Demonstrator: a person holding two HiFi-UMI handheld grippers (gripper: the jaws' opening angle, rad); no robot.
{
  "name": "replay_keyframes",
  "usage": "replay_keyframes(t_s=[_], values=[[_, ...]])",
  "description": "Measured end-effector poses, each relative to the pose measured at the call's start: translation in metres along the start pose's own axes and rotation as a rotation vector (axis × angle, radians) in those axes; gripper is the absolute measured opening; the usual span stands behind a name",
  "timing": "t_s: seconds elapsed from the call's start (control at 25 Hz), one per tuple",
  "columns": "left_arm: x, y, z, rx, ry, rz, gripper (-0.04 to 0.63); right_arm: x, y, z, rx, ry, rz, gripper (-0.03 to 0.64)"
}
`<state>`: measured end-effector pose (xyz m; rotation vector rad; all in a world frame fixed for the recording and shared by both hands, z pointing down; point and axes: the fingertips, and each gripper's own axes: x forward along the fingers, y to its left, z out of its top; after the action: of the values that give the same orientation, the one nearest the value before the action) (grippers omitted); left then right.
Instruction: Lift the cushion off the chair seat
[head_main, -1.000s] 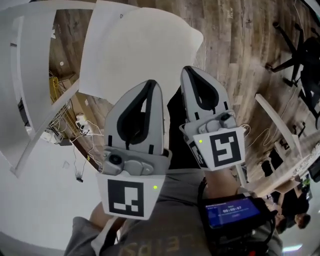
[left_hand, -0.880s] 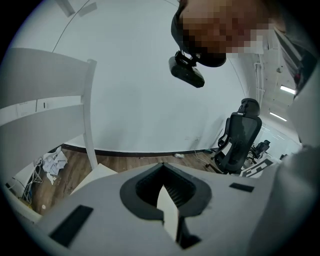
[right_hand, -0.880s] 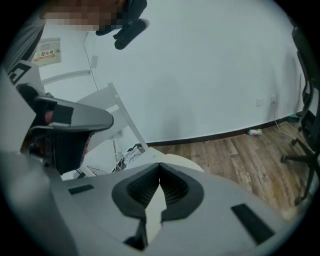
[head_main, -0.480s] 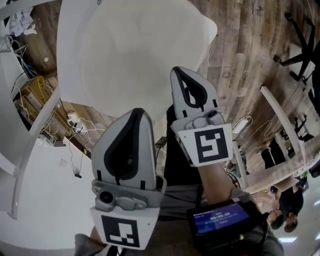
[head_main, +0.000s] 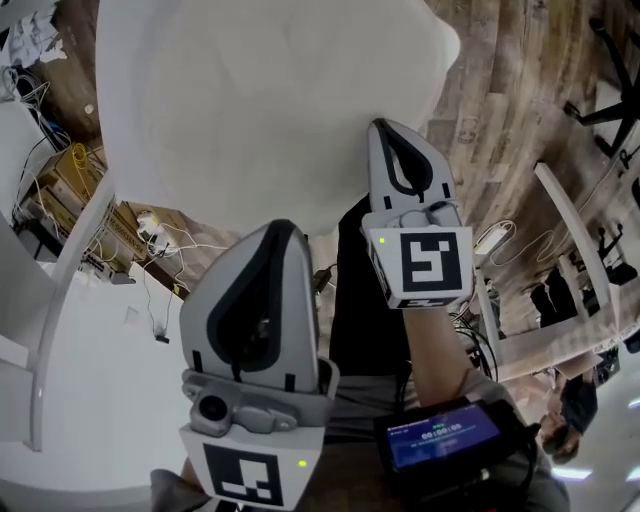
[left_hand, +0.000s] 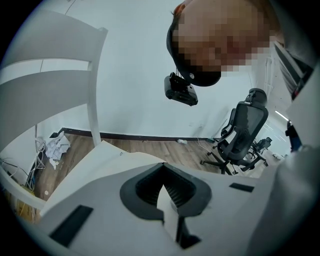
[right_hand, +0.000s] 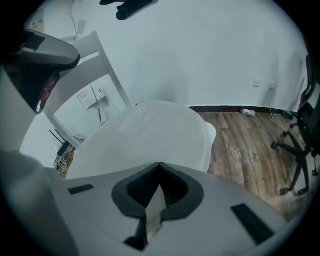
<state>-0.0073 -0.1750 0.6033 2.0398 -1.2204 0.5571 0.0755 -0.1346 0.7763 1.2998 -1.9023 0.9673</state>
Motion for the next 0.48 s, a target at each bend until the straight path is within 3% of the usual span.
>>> replay_keyframes(t_s=[0.28,0.4,0.48], values=[[0.005,-0.018,0.000,0.015,0.007,-0.031,0.006,-0.009,-0.007,-0.007,0.040,-0.018,0.005,0.008],[0.004,-0.023,0.000,0.023,0.007,-0.036,0.006,-0.022,-0.021,0.002,0.146,-0.094,0.002,0.019],[0.005,-0.026,-0.001,0.026,0.009,-0.039,0.006,-0.030,-0.035,0.007,0.249,-0.134,-0.002,0.186]])
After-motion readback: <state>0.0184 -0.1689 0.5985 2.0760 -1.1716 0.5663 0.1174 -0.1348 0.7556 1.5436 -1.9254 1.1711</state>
